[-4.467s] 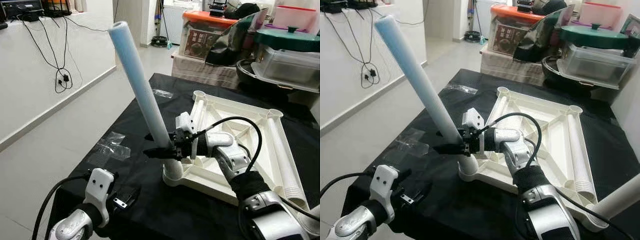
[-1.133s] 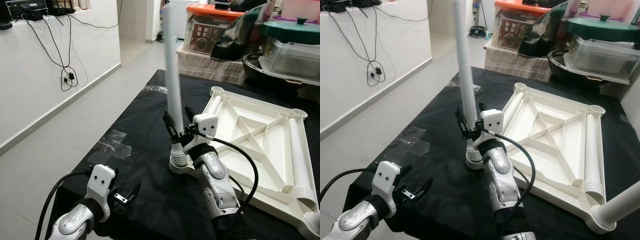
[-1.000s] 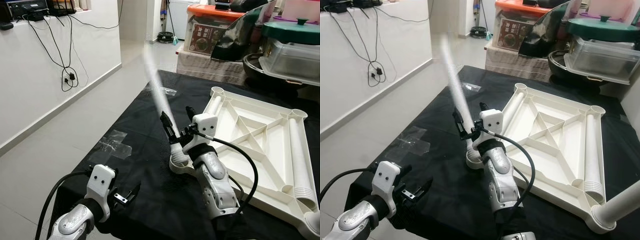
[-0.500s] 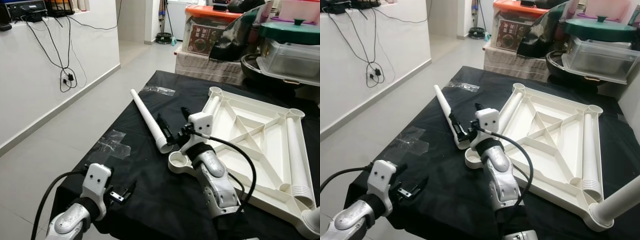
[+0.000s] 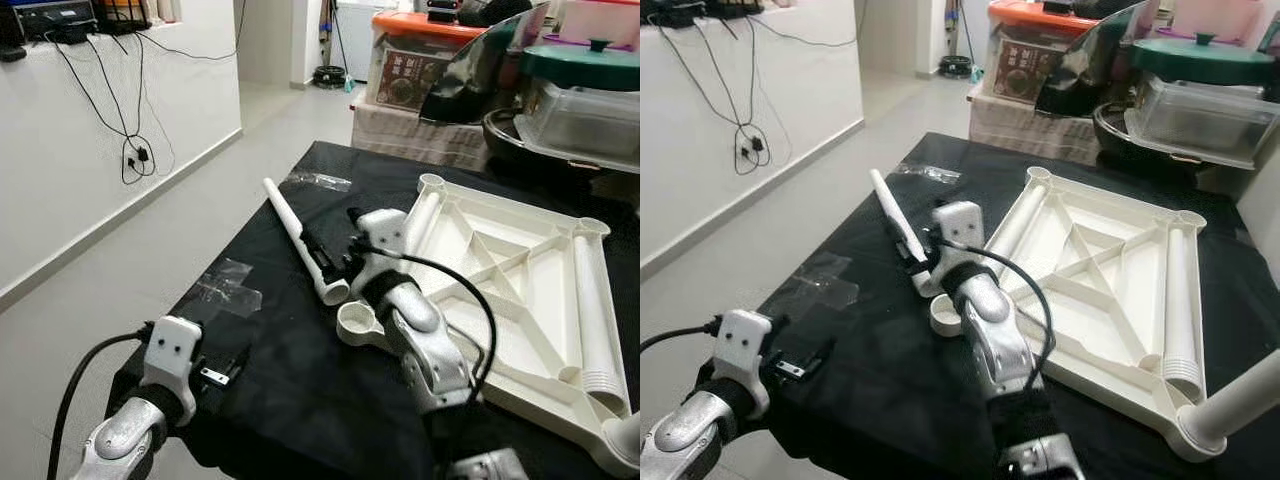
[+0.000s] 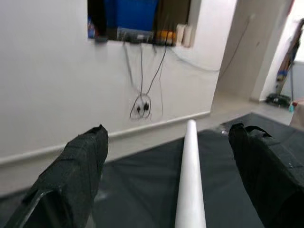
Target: Building children table
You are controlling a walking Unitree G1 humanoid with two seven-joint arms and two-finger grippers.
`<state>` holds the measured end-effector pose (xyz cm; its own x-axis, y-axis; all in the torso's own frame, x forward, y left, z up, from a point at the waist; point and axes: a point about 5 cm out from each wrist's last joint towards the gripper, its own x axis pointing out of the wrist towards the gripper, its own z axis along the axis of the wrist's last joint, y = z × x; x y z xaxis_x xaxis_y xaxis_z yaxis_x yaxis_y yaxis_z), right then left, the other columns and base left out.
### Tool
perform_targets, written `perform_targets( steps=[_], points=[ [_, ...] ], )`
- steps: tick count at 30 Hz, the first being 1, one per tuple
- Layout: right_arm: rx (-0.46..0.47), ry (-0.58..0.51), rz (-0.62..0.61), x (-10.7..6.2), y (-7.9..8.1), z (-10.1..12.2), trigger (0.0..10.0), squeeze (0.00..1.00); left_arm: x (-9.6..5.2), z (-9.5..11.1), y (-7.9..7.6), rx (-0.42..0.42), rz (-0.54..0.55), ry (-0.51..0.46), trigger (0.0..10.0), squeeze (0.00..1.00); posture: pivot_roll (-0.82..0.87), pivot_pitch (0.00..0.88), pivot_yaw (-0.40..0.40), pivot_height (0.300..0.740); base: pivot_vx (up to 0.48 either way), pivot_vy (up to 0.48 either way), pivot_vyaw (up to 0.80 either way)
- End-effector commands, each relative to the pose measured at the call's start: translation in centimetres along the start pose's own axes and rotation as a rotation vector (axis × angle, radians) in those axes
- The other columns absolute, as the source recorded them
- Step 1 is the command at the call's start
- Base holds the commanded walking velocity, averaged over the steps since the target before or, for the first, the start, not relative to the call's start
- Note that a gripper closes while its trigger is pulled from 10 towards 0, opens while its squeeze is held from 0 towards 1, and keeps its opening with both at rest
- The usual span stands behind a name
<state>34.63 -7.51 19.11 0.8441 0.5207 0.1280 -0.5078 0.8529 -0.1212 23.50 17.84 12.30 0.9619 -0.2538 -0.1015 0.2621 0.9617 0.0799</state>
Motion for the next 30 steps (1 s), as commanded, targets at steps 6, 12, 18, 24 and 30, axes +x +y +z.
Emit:
perform_targets(
  steps=[6, 12, 18, 24, 30],
  points=[
    [-0.094, 0.275, 0.125, 3.3, 1.2, -2.2, 10.0, 0.0, 0.3, -0.1, 0.0, 0.002, 0.022, -0.006, 10.0, 0.0, 0.08, 0.0, -0.101, 0.74, 0.0, 0.0, 0.0],
    [-0.085, 0.36, 0.132, 3.8, 2.0, -3.4, 10.0, 0.0, 0.1, 0.0, 0.1, 0.003, 0.035, -0.009, 10.0, 0.0, 0.1, 0.0, -0.112, 0.74, 0.0, 0.0, 0.0],
    [-0.033, 0.474, 0.0, 3.4, 1.1, -5.5, 10.0, 0.0, -0.2, -0.2, 0.3, 0.004, 0.053, -0.006, 10.0, 0.0, 0.11, 0.0, -0.121, 0.74, 0.0, 0.0, 0.0],
    [0.02, 0.48, -0.146, 3.1, -1.0, -5.9, 10.0, 0.0, 0.0, -0.2, 0.0, 0.005, 0.048, -0.01, 10.0, 0.0, 0.11, 0.0, -0.113, 0.74, 0.0, 0.0, 0.0],
    [0.024, 0.526, -0.186, 2.8, -1.4, -6.6, 10.0, 0.0, 0.1, -0.1, -0.2, 0.005, 0.042, -0.011, 10.0, 0.0, 0.11, 0.0, -0.113, 0.74, 0.0, 0.0, 0.0]
  ],
)
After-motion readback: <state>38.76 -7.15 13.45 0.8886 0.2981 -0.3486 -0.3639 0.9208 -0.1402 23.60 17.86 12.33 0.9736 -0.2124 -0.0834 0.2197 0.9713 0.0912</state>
